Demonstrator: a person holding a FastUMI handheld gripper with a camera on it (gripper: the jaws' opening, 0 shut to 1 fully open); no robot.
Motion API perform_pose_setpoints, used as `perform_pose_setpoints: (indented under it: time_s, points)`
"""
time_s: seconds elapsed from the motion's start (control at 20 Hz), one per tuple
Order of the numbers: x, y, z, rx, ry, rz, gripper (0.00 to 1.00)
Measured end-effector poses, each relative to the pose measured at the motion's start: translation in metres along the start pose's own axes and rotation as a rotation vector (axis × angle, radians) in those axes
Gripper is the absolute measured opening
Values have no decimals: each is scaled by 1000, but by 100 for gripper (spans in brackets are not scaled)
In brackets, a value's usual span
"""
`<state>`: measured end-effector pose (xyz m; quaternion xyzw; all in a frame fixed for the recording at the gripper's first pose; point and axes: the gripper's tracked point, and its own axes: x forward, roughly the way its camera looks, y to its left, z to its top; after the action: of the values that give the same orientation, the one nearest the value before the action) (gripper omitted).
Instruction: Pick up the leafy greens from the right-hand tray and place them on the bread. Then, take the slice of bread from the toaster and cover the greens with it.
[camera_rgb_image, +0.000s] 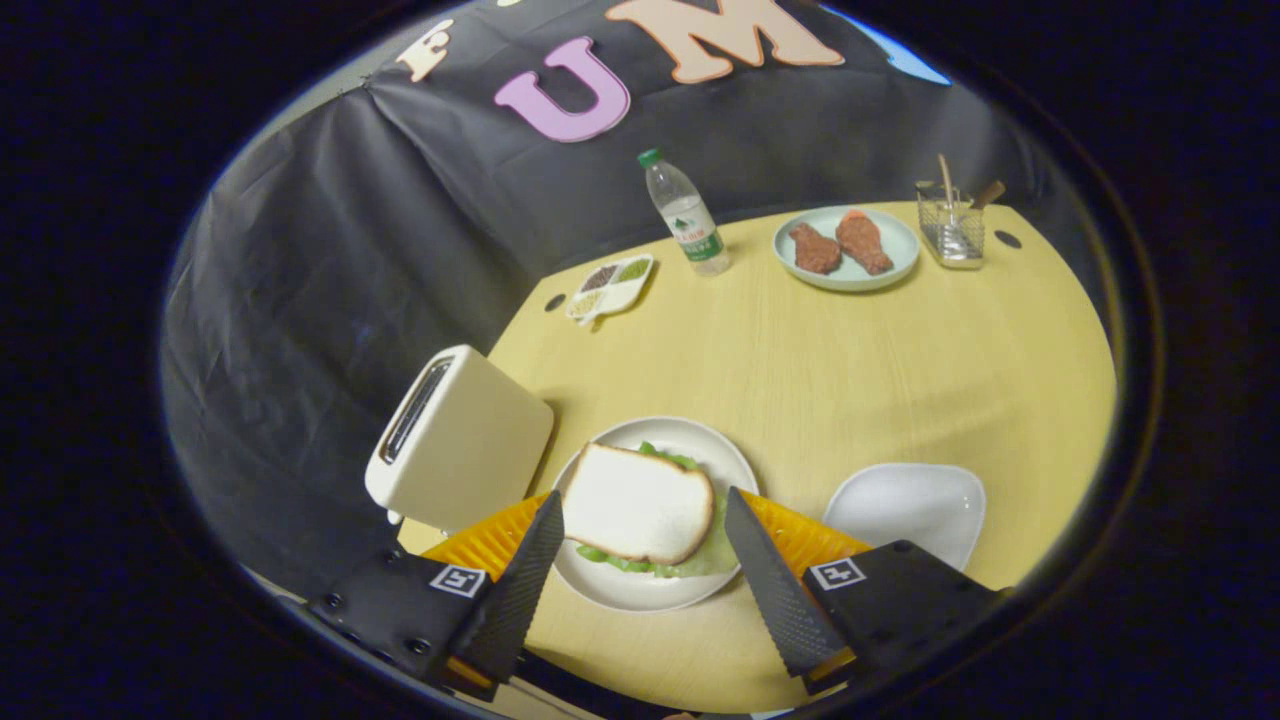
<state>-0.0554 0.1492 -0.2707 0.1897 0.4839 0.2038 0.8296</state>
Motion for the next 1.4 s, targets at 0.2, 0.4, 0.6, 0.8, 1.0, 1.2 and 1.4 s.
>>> perform_pose_setpoints:
  time_s: [0.2,0.4,0.6,0.8,1.0,1.2,1.4]
  points:
    - [-38,-3,34,-84,-118,-37,100]
    - [-73,-12,52,-122,-206,-84,100]
    - [-112,-22,85,-149,-361,-135,100]
    - [-153,-38,118,-210,-523,-232,100]
    - [-194,-46,144,-251,-671,-309,100]
    - [-228,-50,158,-289,-787,-383,100]
    - [-242,-45,170,-296,-866,-405,100]
